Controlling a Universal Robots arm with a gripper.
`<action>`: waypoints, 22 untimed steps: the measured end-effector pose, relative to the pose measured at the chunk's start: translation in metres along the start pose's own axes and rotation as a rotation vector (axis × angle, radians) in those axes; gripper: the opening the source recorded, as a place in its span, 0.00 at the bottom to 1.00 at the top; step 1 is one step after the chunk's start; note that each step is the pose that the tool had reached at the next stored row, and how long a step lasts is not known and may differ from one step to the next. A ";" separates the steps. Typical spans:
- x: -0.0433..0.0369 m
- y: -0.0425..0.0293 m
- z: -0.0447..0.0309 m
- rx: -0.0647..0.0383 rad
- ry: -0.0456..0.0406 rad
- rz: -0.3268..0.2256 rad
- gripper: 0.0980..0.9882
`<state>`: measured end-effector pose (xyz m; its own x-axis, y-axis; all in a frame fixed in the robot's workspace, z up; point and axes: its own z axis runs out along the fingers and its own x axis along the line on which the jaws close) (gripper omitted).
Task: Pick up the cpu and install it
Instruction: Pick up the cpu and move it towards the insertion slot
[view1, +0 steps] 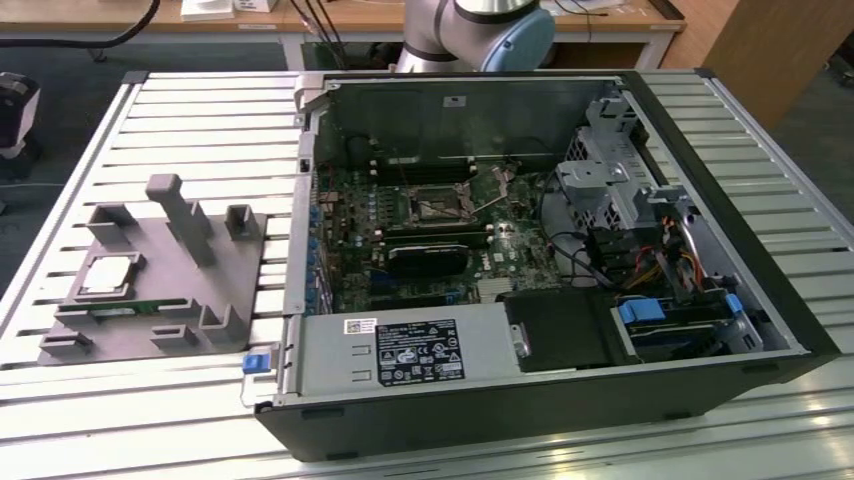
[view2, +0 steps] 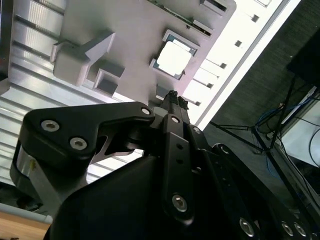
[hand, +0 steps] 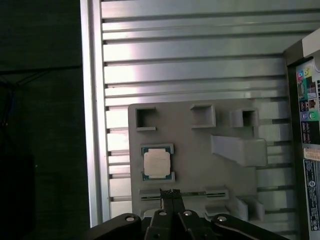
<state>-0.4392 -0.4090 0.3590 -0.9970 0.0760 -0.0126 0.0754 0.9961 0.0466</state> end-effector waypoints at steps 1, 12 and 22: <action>0.0000 -0.0013 0.0019 -0.001 0.0002 -0.001 0.01; 0.0005 -0.0054 0.0216 -0.005 0.0016 -0.013 0.28; 0.0007 -0.0074 0.0398 -0.005 0.0018 -0.017 0.68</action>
<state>-0.4398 -0.4146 0.3188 -0.9982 0.0593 -0.0116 0.0587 0.9969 0.0516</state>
